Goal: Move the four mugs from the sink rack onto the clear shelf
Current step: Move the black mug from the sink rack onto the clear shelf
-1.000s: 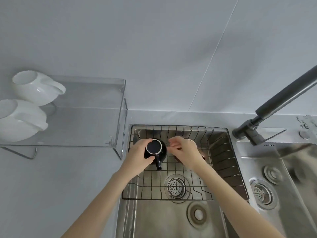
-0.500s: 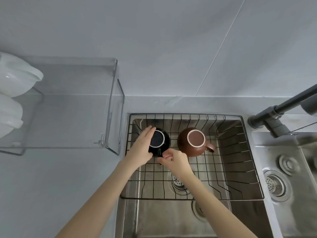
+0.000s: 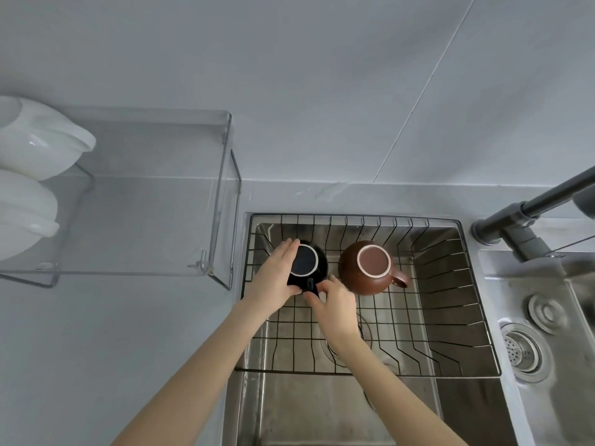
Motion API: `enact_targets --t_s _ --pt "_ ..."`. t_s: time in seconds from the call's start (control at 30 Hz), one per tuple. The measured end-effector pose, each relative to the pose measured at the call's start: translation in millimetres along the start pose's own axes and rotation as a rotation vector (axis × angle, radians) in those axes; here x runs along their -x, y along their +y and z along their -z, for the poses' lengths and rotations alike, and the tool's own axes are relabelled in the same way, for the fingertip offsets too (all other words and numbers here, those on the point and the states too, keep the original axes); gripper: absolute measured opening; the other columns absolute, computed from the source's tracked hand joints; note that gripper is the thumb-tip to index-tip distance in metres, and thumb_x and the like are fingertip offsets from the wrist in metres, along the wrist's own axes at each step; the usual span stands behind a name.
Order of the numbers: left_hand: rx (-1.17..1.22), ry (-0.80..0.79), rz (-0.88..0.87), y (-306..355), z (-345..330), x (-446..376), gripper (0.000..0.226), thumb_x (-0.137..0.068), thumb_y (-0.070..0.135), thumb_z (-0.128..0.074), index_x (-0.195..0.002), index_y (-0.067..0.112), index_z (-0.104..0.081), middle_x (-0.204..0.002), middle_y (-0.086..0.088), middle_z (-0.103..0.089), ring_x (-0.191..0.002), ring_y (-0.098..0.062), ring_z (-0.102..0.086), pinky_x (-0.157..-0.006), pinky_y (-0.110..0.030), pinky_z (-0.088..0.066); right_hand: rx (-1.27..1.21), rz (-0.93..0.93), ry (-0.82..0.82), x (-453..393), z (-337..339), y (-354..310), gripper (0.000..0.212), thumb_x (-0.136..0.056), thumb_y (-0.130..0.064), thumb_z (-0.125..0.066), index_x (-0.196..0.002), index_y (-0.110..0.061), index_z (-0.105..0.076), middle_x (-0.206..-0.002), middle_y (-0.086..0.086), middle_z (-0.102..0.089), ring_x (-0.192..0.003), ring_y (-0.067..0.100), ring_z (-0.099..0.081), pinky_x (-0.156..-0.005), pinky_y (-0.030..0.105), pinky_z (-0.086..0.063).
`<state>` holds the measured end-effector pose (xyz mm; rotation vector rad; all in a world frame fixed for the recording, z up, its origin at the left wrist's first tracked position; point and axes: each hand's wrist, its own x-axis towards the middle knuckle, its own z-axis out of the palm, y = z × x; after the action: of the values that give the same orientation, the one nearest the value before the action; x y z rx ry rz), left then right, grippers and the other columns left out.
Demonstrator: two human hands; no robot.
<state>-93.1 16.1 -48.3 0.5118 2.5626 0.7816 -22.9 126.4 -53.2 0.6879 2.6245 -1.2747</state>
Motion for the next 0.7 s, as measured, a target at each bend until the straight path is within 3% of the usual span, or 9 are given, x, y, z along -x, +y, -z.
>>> enact_targets --t_s 0.13,0.23,0.4,0.53,0.63,0.7 --pt "-0.015 0.008 0.012 3 0 3 0.090 -0.073 0.018 -0.072 -0.142 0.013 -0.015 -0.153 -0.010 -0.021 -0.141 -0.023 -0.019 -0.114 -0.034 -0.021 -0.059 0.016 -0.054 -2 7 1 0.021 -0.080 -0.010 -0.062 -0.068 0.006 -0.057 -0.094 0.015 -0.064 -0.088 0.032 -0.060 -0.069 0.035 -0.048" --pt "-0.022 0.008 0.027 5 2 7 0.092 -0.071 0.026 -0.073 -0.142 0.011 -0.016 -0.152 -0.010 -0.024 -0.140 -0.023 -0.023 -0.113 -0.035 -0.023 -0.068 0.043 -0.050 0 19 -2 0.021 -0.080 -0.009 -0.061 -0.066 0.007 -0.058 -0.087 0.015 -0.062 -0.076 0.031 -0.058 -0.063 0.035 -0.047" --pt "0.069 0.033 0.044 18 12 22 0.096 -0.067 0.035 -0.076 -0.141 0.011 -0.021 -0.151 -0.007 -0.029 -0.138 -0.021 -0.028 -0.112 -0.032 -0.025 -0.017 0.105 -0.029 12 49 -17 0.023 -0.083 -0.011 -0.060 -0.078 0.012 -0.063 -0.109 0.017 -0.064 -0.099 0.031 -0.058 -0.080 0.032 -0.044" --pt "0.127 0.067 -0.037 31 29 40 0.097 -0.065 0.030 -0.078 -0.141 0.014 -0.021 -0.150 -0.005 -0.030 -0.137 -0.020 -0.029 -0.111 -0.030 -0.023 -0.011 0.165 0.005 22 78 -32 0.019 -0.082 -0.011 -0.061 -0.084 0.007 -0.067 -0.119 0.010 -0.062 -0.092 0.013 -0.053 -0.081 0.024 -0.040" --pt "0.157 0.095 -0.125 40 47 54 0.094 -0.063 0.027 -0.079 -0.138 0.020 -0.023 -0.147 -0.002 -0.034 -0.134 -0.017 -0.033 -0.112 -0.031 -0.027 -0.018 0.224 0.038 31 100 -46 0.012 -0.080 -0.012 -0.063 -0.085 -0.004 -0.071 -0.114 0.007 -0.066 -0.098 0.015 -0.057 -0.088 0.030 -0.043" --pt "0.227 0.144 -0.159 50 60 64 0.092 -0.062 0.026 -0.080 -0.136 0.023 -0.025 -0.143 0.002 -0.038 -0.129 -0.012 -0.036 -0.108 -0.023 -0.027 -0.034 0.261 0.060 41 115 -59 0.010 -0.079 -0.011 -0.064 -0.085 -0.008 -0.072 -0.100 0.002 -0.068 -0.094 0.015 -0.059 -0.085 0.028 -0.043"
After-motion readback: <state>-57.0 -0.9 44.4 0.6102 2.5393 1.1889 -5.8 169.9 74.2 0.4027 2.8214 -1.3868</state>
